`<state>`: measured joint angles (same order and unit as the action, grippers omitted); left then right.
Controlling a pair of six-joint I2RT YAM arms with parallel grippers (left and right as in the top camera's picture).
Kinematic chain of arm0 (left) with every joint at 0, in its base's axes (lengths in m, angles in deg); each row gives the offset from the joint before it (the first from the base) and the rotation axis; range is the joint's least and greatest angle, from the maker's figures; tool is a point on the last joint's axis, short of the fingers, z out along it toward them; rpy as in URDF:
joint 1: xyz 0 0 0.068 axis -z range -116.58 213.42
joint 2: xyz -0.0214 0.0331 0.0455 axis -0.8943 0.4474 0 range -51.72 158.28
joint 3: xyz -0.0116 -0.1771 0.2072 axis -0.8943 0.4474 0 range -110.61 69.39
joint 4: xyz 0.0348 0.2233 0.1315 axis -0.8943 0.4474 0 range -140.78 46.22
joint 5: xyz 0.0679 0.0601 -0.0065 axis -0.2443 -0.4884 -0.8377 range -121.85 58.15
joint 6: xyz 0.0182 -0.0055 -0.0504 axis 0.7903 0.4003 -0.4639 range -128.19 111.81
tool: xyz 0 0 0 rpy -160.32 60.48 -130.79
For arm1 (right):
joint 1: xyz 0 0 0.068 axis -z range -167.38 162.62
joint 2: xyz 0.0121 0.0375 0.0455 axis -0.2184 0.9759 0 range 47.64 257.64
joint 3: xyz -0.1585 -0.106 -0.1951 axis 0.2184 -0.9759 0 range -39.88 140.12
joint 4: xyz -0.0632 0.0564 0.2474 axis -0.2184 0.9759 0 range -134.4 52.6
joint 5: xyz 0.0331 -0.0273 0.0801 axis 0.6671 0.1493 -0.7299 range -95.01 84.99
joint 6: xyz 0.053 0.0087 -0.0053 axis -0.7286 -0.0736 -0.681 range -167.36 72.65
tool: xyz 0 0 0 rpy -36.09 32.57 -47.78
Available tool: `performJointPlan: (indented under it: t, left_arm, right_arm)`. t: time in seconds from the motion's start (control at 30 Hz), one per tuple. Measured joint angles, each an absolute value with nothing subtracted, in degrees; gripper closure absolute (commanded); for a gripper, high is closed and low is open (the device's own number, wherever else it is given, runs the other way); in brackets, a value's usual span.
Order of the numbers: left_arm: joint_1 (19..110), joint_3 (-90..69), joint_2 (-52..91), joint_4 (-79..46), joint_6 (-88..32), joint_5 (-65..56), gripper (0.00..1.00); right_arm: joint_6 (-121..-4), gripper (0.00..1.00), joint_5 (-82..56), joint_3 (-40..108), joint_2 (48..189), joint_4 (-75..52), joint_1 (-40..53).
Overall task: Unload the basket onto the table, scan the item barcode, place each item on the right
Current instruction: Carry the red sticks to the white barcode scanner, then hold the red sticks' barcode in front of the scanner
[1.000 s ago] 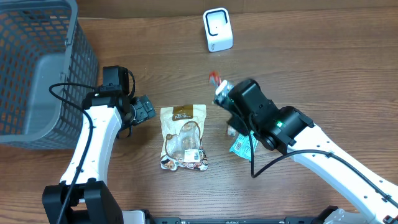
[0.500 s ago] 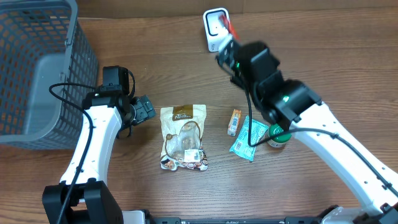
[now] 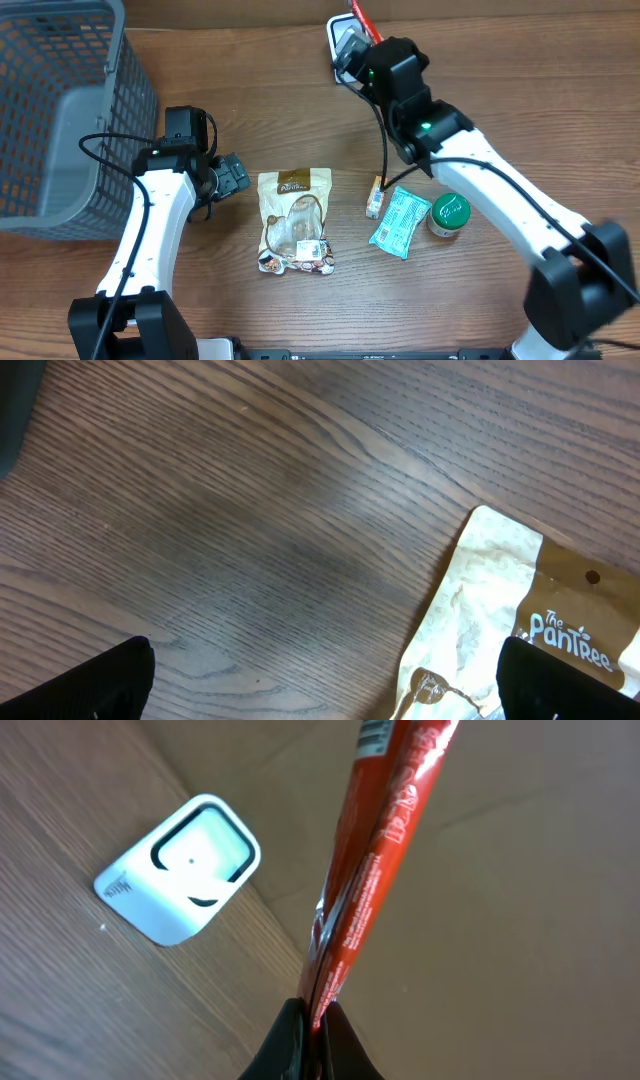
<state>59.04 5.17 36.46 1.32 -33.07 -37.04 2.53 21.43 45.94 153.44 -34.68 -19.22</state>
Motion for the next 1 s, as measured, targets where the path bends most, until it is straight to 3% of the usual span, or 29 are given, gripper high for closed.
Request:
performJointPlan:
  t: [0.2, 0.47, 1.0]
  left_arm:
    - [59.0, 5.2, 36.5, 1.3, -33.1, -37.0, 0.0]
    - [59.0, 5.2, 36.5, 1.3, -33.1, -37.0, 0.0]
    - [59.0, 5.2, 36.5, 1.3, -33.1, -37.0, 0.0]
  right_arm:
    - [11.2, 0.97, 22.7, 45.9, 161.7, -44.5, -18.6]
    - [14.2, 0.97, 26.6, 45.9, 170.9, -56.7, -18.0]
    - [19.4, 0.97, 26.7, 45.9, 174.9, -62.8, -13.7]
